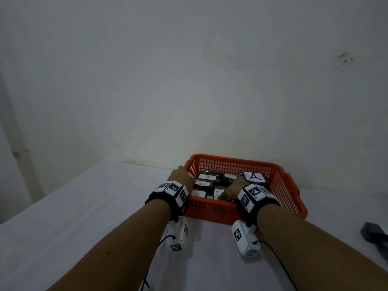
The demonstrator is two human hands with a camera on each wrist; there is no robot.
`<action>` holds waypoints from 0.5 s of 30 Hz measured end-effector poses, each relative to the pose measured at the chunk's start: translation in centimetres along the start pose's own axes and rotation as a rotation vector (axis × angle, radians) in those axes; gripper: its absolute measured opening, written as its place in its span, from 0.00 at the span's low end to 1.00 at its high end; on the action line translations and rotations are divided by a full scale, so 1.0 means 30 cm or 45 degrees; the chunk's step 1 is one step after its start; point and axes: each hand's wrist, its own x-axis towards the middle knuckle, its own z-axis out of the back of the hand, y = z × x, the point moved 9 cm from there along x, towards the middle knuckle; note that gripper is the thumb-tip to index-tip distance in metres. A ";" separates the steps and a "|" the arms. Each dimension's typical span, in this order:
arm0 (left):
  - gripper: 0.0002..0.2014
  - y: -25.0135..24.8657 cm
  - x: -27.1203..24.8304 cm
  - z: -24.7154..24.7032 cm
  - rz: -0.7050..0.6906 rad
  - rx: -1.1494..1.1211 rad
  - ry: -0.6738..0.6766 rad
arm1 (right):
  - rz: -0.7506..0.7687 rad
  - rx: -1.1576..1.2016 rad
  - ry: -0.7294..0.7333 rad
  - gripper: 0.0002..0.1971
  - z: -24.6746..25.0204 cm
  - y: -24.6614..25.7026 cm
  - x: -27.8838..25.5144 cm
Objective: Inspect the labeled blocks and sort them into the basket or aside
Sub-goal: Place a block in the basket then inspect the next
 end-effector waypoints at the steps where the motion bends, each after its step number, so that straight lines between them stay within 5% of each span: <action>1: 0.25 0.000 0.000 0.000 -0.001 -0.006 0.000 | 0.000 0.008 -0.003 0.14 -0.004 -0.001 0.006; 15: 0.24 0.003 -0.005 0.001 0.008 -0.012 0.043 | 0.074 0.033 -0.130 0.21 0.057 0.020 -0.022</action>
